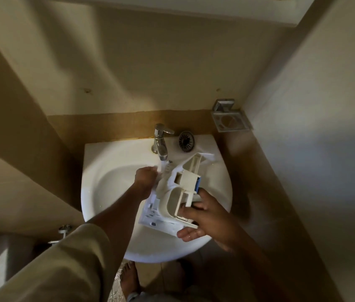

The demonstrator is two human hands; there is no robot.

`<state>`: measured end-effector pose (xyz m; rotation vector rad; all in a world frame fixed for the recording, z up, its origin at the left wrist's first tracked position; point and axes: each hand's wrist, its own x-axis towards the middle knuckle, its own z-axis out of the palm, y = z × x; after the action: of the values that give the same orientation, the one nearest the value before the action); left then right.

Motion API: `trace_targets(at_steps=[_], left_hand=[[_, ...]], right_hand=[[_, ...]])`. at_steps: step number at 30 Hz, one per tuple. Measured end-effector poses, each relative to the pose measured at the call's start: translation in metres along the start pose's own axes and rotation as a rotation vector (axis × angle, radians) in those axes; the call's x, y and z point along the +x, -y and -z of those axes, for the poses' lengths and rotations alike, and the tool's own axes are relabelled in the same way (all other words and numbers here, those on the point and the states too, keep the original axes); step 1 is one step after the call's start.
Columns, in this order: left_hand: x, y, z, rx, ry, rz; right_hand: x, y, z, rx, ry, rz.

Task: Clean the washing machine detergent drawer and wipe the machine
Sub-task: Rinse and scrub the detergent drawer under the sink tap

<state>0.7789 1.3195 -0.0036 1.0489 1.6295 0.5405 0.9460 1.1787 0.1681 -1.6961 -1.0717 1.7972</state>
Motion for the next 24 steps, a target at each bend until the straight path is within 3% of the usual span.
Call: trace_targets(at_steps=[2, 11, 15, 18, 21, 24], left_hand=[[-0.006, 0.004, 0.008, -0.14, 0.056, 0.037], [-0.024, 0.018, 0.05, -0.058, 0.038, 0.107], [-0.03, 0.029, 0.052, -0.445, 0.149, 0.23], [-0.038, 0.027, 0.03, -0.695, 0.185, 0.22], [-0.037, 0.029, 0.006, -0.825, 0.072, 0.233], [-0.024, 0.035, 0.001, -0.777, -0.072, 0.258]], right_hand=[[0.002, -0.001, -0.009, 0.03, 0.015, 0.026], [0.014, 0.009, -0.039, 0.506, -0.213, 0.094], [0.02, 0.008, -0.049, 0.635, -0.347, 0.134], [0.024, 0.008, -0.056, 0.761, -0.427, 0.12], [0.022, 0.005, -0.061, 0.743, -0.406, 0.082], [0.014, 0.007, -0.051, 0.565, -0.344, 0.048]])
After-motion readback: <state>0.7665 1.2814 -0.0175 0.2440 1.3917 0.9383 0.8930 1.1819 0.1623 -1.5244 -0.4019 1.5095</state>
